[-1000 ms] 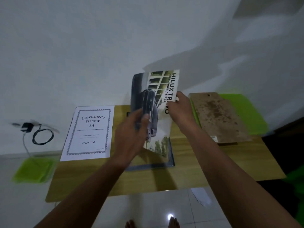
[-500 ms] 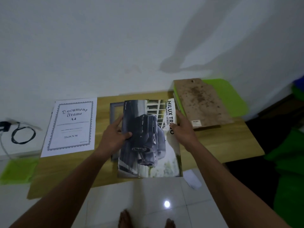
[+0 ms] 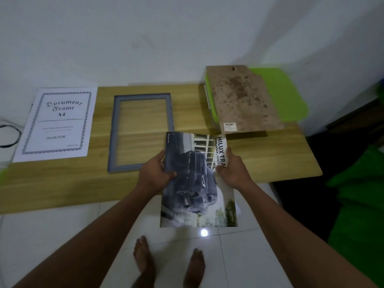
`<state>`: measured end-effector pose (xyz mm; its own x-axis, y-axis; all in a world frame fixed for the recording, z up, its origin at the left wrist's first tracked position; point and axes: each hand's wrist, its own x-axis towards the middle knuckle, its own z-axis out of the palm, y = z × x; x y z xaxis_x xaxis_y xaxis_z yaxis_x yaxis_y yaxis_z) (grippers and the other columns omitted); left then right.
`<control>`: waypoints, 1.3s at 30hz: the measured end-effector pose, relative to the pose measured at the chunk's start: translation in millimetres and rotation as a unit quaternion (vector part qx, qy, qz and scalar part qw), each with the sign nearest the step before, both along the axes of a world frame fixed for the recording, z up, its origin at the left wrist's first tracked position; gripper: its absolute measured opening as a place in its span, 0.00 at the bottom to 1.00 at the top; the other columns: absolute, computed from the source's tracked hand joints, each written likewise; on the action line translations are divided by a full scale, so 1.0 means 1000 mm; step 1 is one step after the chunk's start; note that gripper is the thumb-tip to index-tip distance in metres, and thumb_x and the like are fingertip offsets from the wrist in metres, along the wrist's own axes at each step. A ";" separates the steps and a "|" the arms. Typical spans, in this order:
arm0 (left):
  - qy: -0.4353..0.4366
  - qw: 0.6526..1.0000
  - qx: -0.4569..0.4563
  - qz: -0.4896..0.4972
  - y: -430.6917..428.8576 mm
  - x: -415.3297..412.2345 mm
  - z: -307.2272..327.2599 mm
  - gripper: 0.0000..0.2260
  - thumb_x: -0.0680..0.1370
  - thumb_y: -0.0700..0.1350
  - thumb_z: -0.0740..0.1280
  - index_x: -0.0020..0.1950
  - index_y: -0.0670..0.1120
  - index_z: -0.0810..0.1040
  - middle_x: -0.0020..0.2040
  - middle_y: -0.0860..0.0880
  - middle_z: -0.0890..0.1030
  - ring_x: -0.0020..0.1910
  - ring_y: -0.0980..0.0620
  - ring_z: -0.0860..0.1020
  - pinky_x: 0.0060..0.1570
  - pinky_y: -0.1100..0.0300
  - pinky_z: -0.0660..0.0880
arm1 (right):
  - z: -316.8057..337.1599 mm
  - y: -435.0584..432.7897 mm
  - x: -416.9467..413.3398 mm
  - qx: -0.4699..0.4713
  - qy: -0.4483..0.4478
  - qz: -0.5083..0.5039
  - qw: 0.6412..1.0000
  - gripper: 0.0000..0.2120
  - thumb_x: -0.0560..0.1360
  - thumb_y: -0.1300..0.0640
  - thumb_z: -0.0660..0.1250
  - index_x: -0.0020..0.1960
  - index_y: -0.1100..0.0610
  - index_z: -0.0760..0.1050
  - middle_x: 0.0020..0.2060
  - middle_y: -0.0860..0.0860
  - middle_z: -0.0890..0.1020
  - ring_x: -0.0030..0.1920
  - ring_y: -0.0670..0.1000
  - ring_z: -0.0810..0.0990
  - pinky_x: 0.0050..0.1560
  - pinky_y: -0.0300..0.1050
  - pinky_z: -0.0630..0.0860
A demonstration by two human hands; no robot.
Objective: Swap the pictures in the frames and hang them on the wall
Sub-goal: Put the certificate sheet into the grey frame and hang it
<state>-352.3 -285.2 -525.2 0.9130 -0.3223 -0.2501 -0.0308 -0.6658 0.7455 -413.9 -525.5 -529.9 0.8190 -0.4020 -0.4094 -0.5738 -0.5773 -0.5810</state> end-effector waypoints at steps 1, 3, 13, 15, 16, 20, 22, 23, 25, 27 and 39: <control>-0.008 1.000 0.001 -0.005 -0.006 -0.003 -0.004 0.34 0.68 0.44 0.76 0.72 0.53 0.69 0.37 0.56 0.79 0.40 0.52 0.80 0.38 0.62 0.72 | -0.005 -0.005 -0.002 -0.015 0.007 0.003 1.000 0.37 0.79 0.58 0.65 0.81 0.58 0.49 0.66 0.61 0.71 0.61 0.61 0.75 0.54 0.41 0.71; -0.025 1.000 0.003 -0.017 -0.018 -0.009 -0.010 0.31 0.68 0.45 0.77 0.69 0.51 0.72 0.38 0.55 0.78 0.41 0.49 0.80 0.39 0.60 0.73 | -0.012 -0.014 -0.006 -0.039 0.024 0.004 0.999 0.37 0.79 0.56 0.65 0.80 0.57 0.49 0.65 0.63 0.69 0.63 0.64 0.73 0.61 0.48 0.72; -0.131 0.961 0.231 -0.072 -0.059 -0.017 -0.022 0.29 0.72 0.53 0.72 0.69 0.48 0.65 0.55 0.45 0.73 0.51 0.45 0.74 0.41 0.53 0.73 | -0.015 -0.038 -0.012 -0.209 0.008 0.087 0.974 0.30 0.80 0.53 0.62 0.79 0.54 0.55 0.74 0.59 0.60 0.68 0.64 0.62 0.63 0.60 0.67; -0.215 0.933 0.260 -0.126 -0.062 -0.017 -0.022 0.24 0.74 0.56 0.67 0.66 0.46 0.70 0.59 0.45 0.73 0.55 0.45 0.72 0.46 0.53 0.72 | -0.018 -0.042 -0.015 -0.217 -0.004 0.133 0.967 0.26 0.82 0.53 0.60 0.78 0.53 0.59 0.77 0.56 0.59 0.73 0.61 0.58 0.67 0.60 0.65; -0.251 0.919 0.260 -0.156 -0.062 -0.016 -0.024 0.22 0.75 0.58 0.63 0.64 0.46 0.73 0.59 0.45 0.75 0.56 0.44 0.71 0.49 0.52 0.71 | -0.018 -0.045 -0.017 -0.216 -0.009 0.153 0.964 0.24 0.82 0.52 0.59 0.77 0.53 0.61 0.77 0.55 0.60 0.75 0.59 0.56 0.69 0.59 0.63; -0.280 0.889 0.284 -0.227 -0.063 -0.009 -0.028 0.28 0.73 0.65 0.60 0.61 0.45 0.79 0.63 0.45 0.77 0.62 0.42 0.72 0.58 0.48 0.68 | -0.020 -0.054 -0.018 -0.223 -0.019 0.196 0.955 0.28 0.81 0.45 0.60 0.77 0.54 0.62 0.77 0.54 0.62 0.77 0.56 0.56 0.72 0.57 0.61; -0.262 0.889 0.291 -0.237 -0.066 -0.009 -0.029 0.29 0.74 0.65 0.61 0.66 0.45 0.76 0.67 0.45 0.75 0.67 0.42 0.70 0.64 0.46 0.65 | -0.021 -0.057 -0.018 -0.222 -0.015 0.201 0.954 0.29 0.80 0.42 0.60 0.78 0.53 0.60 0.78 0.52 0.61 0.77 0.55 0.55 0.73 0.57 0.59; -0.252 0.892 0.292 -0.237 -0.067 -0.009 -0.030 0.30 0.75 0.64 0.62 0.68 0.45 0.75 0.69 0.45 0.73 0.69 0.42 0.69 0.66 0.46 0.63 | -0.021 -0.058 -0.018 -0.219 -0.012 0.200 0.955 0.30 0.80 0.42 0.60 0.78 0.52 0.60 0.78 0.52 0.60 0.77 0.54 0.54 0.73 0.58 0.58; -0.246 0.894 0.293 -0.235 -0.069 -0.009 -0.029 0.31 0.75 0.64 0.62 0.70 0.45 0.72 0.72 0.45 0.71 0.70 0.43 0.67 0.68 0.47 0.61 | -0.021 -0.060 -0.016 -0.216 -0.009 0.195 0.957 0.30 0.80 0.42 0.60 0.78 0.52 0.59 0.78 0.51 0.59 0.77 0.54 0.53 0.72 0.58 0.58; -0.251 0.892 0.294 -0.235 -0.069 -0.009 -0.026 0.30 0.75 0.64 0.62 0.69 0.45 0.73 0.71 0.45 0.72 0.70 0.43 0.68 0.68 0.47 0.61 | -0.020 -0.061 -0.015 -0.213 -0.007 0.196 0.957 0.30 0.80 0.42 0.60 0.78 0.52 0.59 0.78 0.51 0.58 0.77 0.55 0.54 0.71 0.58 0.59; -0.212 0.937 0.215 -0.176 -0.047 0.004 -0.006 0.23 0.77 0.58 0.64 0.60 0.40 0.78 0.56 0.42 0.81 0.57 0.42 0.77 0.57 0.51 0.72 | 0.019 -0.024 0.004 -0.175 -0.050 0.224 0.957 0.22 0.81 0.51 0.61 0.72 0.58 0.66 0.69 0.56 0.71 0.68 0.58 0.70 0.64 0.53 0.72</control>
